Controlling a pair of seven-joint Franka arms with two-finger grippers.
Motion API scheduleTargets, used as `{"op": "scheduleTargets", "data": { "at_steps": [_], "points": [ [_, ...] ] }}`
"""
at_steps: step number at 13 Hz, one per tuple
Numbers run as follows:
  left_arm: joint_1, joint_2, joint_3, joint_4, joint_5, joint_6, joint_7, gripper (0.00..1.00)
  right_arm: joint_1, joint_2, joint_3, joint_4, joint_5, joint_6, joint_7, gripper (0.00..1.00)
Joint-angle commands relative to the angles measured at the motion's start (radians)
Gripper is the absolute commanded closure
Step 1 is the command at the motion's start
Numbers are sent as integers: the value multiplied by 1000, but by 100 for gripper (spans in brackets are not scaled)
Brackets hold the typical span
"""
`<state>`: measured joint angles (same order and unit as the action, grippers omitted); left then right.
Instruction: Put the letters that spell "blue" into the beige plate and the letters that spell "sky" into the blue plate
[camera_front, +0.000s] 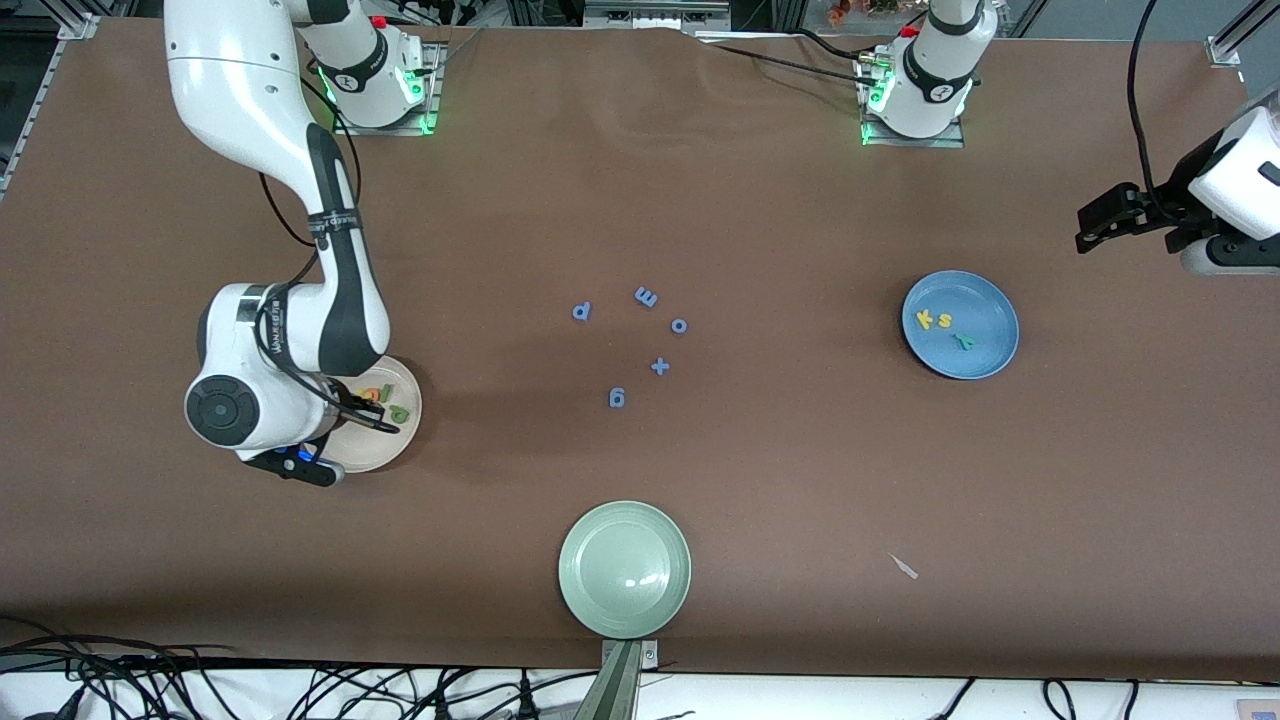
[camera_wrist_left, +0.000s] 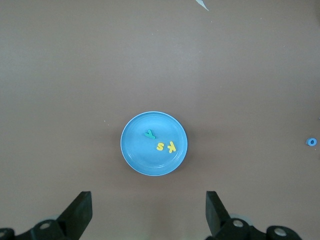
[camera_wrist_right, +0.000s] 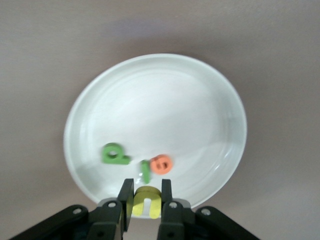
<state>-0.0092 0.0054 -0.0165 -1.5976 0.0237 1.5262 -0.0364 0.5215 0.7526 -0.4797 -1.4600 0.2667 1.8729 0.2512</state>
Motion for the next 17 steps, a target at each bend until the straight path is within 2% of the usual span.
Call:
{"op": "scheduleTargets", "data": {
  "at_steps": [1, 2, 3, 7, 11, 13, 17],
  "points": [
    [-3, 13, -3, 28, 22, -15, 16, 0, 12, -47, -10, -66, 23, 35, -56, 17],
    [-3, 13, -2, 28, 24, -15, 16, 0, 11, -49, -11, -60, 29, 31, -55, 6],
    [-2, 13, -2, 30, 25, -15, 18, 0, 11, -52, -10, -42, 31, 23, -44, 1],
    [-3, 13, -3, 30, 27, -15, 16, 0, 23, -67, -13, 13, 28, 19, -15, 1],
    [-5, 14, -5, 30, 30, -17, 16, 0, 25, -78, -25, 96, 19, -56, -9, 1],
    [-5, 15, -5, 30, 30, -15, 16, 0, 25, -145, -46, 121, -12, -142, -26, 0],
    [-3, 19, -5, 30, 30, -14, 18, 0, 22, -317, -49, 121, -56, -283, -82, 0]
  ]
}}
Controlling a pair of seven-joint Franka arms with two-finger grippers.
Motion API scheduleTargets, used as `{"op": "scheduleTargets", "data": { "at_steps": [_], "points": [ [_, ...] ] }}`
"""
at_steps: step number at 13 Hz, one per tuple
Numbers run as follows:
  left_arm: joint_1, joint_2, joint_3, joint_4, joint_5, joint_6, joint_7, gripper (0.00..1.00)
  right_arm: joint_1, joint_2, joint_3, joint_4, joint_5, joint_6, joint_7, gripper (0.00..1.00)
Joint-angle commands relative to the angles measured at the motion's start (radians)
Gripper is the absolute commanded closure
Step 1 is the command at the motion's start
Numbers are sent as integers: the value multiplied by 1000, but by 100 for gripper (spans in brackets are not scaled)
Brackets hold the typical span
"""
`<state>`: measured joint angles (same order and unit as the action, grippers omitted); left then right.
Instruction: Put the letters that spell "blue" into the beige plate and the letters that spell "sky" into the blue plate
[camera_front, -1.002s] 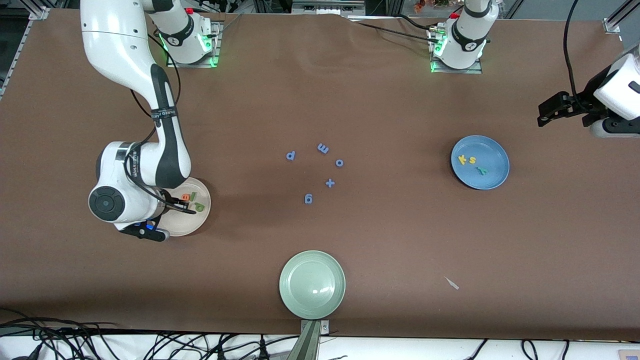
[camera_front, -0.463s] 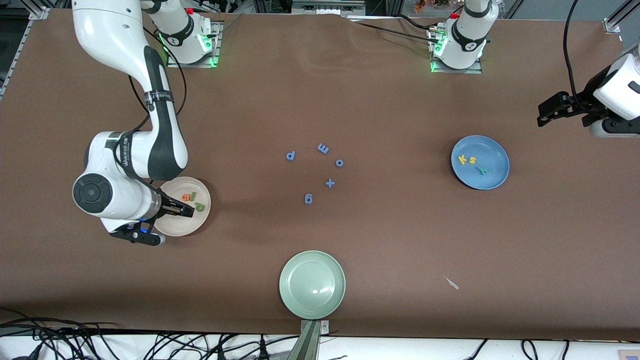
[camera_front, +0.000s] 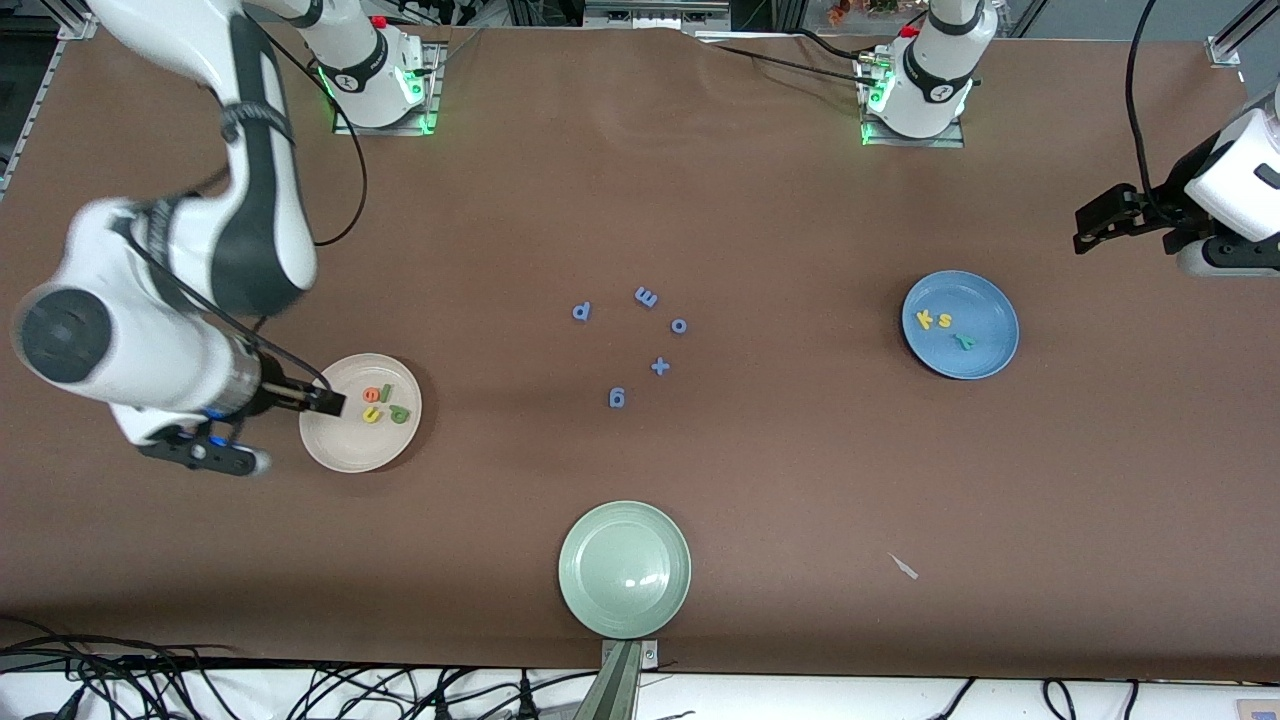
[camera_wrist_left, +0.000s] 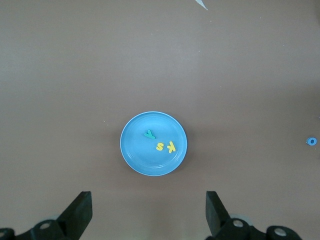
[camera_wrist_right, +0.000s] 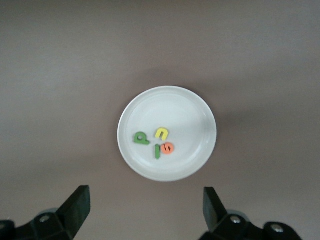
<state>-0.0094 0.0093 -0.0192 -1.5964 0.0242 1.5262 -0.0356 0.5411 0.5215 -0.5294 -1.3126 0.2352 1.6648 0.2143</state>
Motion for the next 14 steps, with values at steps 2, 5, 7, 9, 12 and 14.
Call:
{"op": "scheduleTargets", "data": {
  "at_steps": [2, 5, 7, 9, 12, 14],
  "points": [
    [-3, 15, -1, 29, 29, -12, 17, 0, -19, -158, -12, -31, -34, -123, -119, 0],
    [-1, 18, -1, 29, 28, -12, 17, 0, -146, -231, 105, -59, -30, -209, -191, 0],
    [-1, 18, -1, 30, 28, -12, 17, 0, -333, -331, 310, -147, -101, -185, -158, 0],
    [-4, 18, -1, 30, 28, -12, 17, 0, -395, -385, 384, -184, -154, -186, -156, 0],
    [-6, 26, -2, 39, 25, -12, 14, 0, -450, -494, 442, -293, -188, -175, -153, 0],
    [-4, 44, -2, 85, 29, -14, 22, 0, -497, -511, 479, -300, -191, -184, -161, 0]
  ]
}}
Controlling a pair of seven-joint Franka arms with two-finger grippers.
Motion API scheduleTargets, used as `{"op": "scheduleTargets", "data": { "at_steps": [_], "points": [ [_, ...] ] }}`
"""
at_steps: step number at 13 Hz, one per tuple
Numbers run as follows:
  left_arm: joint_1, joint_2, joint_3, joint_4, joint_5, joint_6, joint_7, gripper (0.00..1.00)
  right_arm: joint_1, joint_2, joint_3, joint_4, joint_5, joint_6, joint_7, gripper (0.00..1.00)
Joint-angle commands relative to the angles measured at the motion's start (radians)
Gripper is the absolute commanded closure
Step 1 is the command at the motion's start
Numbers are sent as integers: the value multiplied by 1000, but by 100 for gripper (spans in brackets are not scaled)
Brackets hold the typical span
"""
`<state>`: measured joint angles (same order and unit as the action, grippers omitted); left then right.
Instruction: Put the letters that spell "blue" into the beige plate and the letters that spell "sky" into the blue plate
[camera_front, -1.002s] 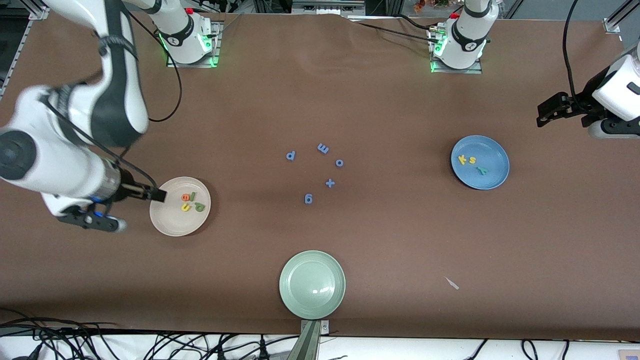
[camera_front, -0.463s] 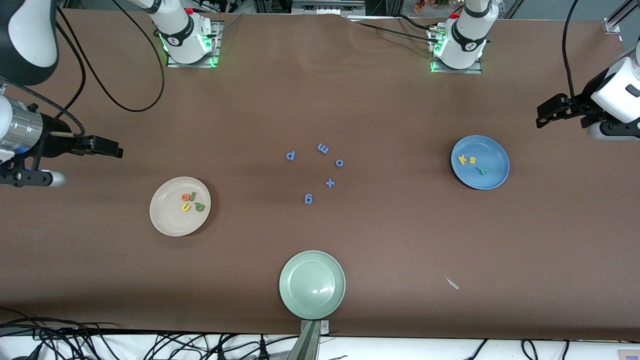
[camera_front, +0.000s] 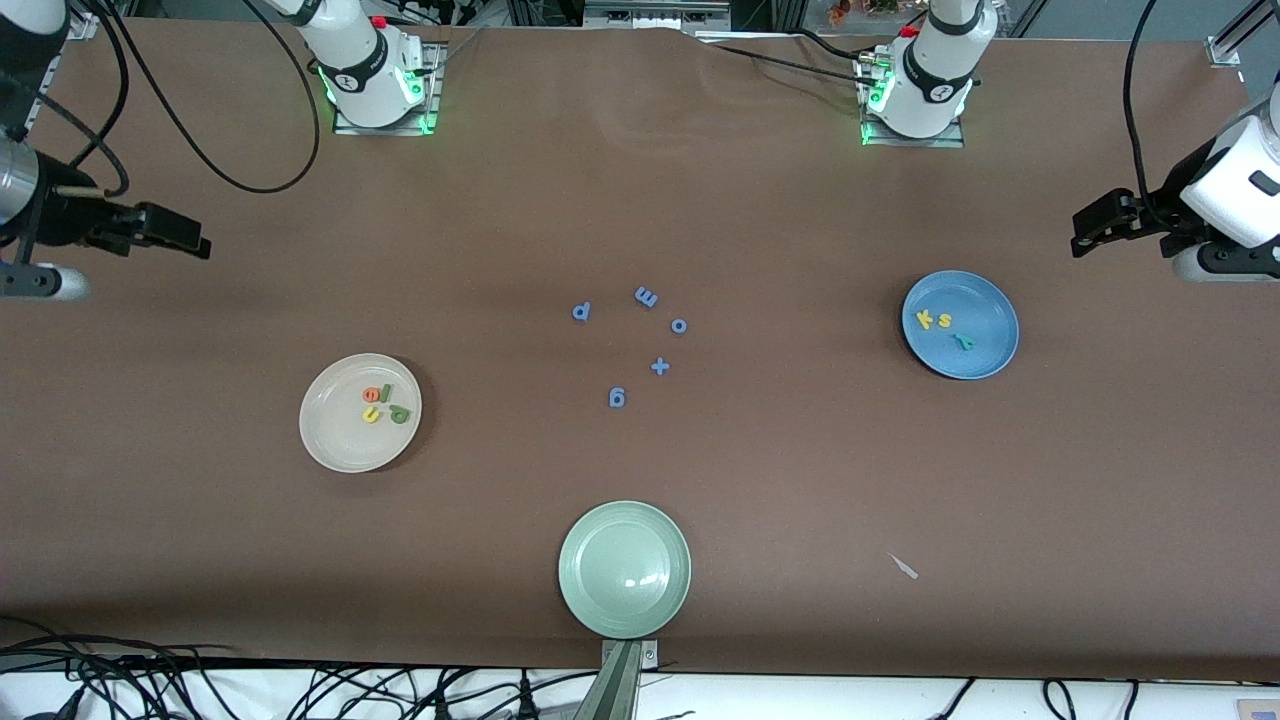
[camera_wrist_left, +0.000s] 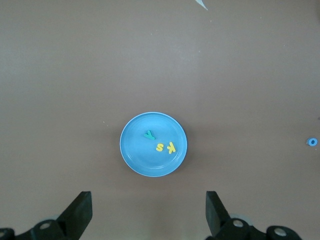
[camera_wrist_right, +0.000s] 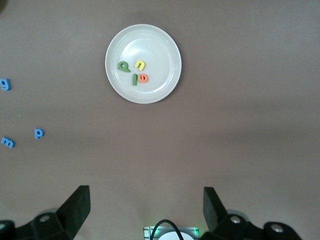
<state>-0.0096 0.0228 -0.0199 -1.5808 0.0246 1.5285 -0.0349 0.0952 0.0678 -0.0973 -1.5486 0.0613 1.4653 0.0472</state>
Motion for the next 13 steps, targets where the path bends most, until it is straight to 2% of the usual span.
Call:
{"op": "scheduleTargets", "data": {
  "at_steps": [1, 5, 13],
  "points": [
    [-1, 31, 0, 70, 29, -16, 30, 0, -51, -51, 48, -59, -29, 17, 11, 0],
    [-3, 31, 0, 71, 27, -16, 29, 0, -49, -45, 50, -51, -58, 46, 13, 0],
    [3, 29, 0, 74, -2, -15, 30, 0, -61, 1, 45, 21, -46, 47, -16, 0]
  ]
}}
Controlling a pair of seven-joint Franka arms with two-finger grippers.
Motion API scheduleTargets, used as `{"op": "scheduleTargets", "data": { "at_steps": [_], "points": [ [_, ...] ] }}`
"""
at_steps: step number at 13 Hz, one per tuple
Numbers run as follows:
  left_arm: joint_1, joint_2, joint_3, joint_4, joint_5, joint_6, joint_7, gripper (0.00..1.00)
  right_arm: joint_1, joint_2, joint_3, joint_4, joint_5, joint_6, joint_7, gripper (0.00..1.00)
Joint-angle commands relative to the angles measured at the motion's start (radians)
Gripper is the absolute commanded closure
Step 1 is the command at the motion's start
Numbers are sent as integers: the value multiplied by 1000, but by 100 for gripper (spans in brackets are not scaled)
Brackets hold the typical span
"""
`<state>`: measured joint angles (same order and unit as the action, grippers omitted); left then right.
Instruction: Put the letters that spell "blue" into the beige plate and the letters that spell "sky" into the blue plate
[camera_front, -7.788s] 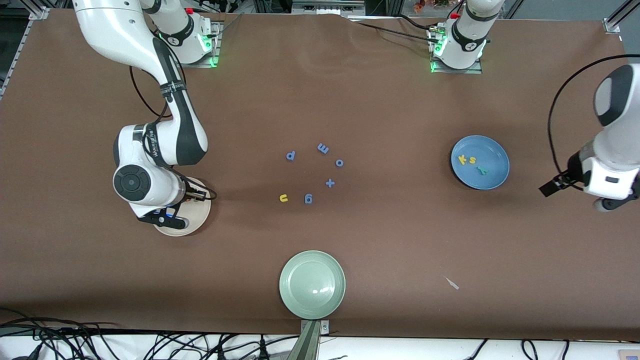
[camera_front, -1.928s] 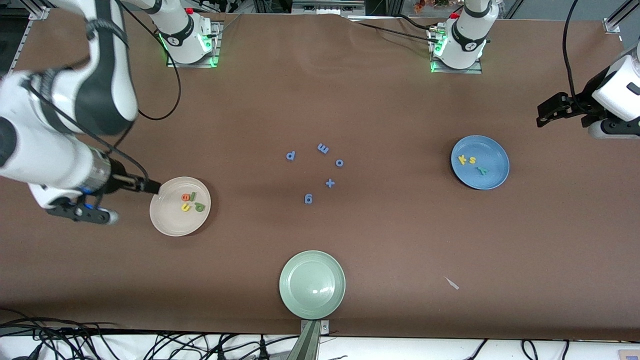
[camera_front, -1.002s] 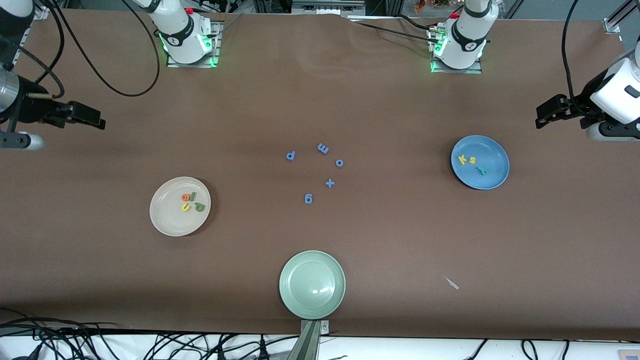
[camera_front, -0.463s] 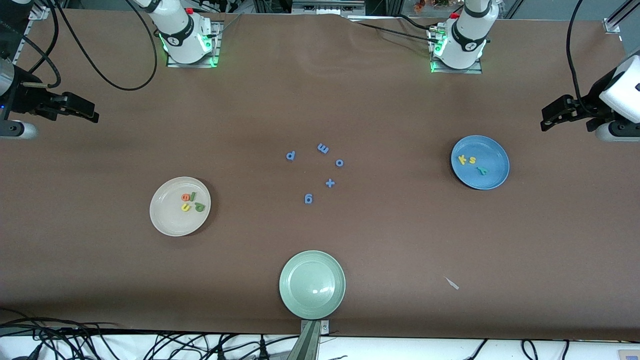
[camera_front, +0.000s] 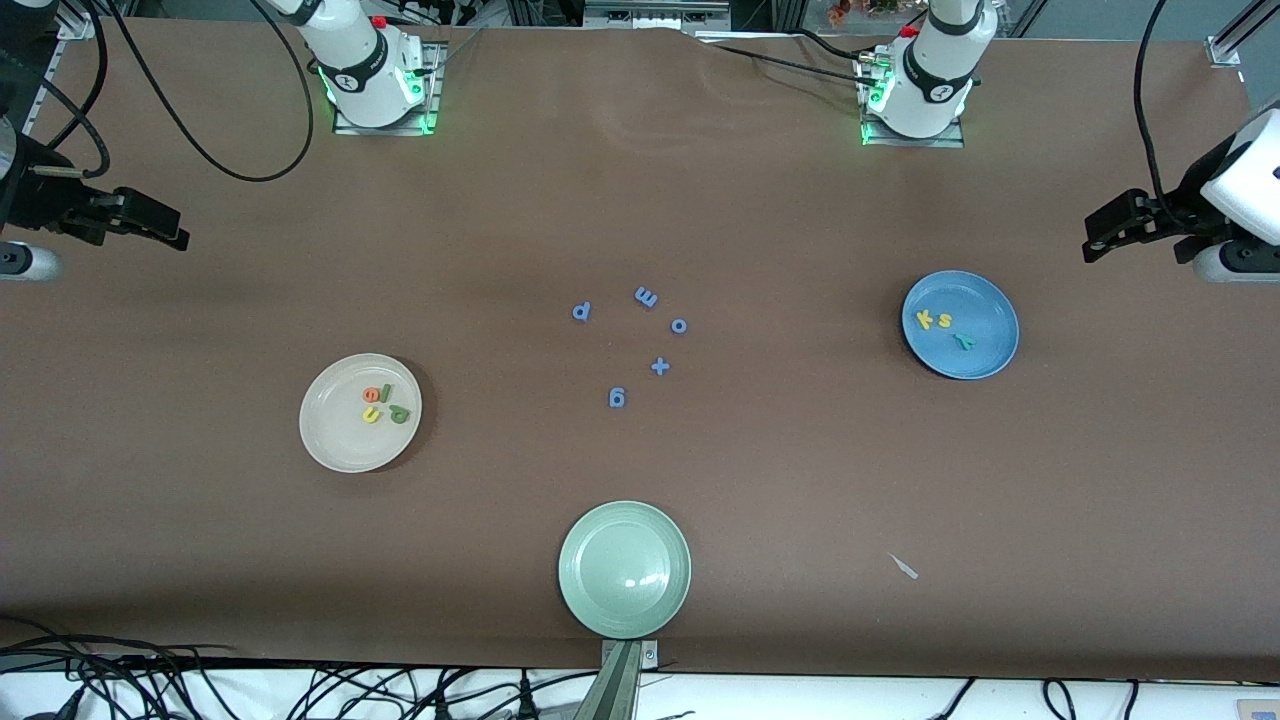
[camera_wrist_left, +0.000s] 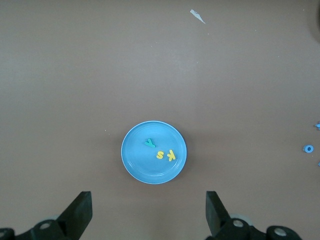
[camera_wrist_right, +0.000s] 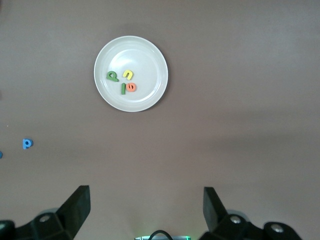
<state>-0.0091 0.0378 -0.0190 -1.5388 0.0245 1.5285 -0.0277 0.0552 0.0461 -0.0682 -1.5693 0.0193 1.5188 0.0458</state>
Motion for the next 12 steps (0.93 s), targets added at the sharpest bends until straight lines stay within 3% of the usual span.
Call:
{"op": "scheduleTargets", "data": {
  "at_steps": [1, 12],
  "points": [
    [12, 14, 1, 32, -36, -14, 23, 0, -20, 31, 16, 52, -8, -8, -18, 0],
    [12, 16, 1, 32, -54, -14, 19, 0, -14, 40, 21, 68, -12, -8, -30, 0]
  ]
}}
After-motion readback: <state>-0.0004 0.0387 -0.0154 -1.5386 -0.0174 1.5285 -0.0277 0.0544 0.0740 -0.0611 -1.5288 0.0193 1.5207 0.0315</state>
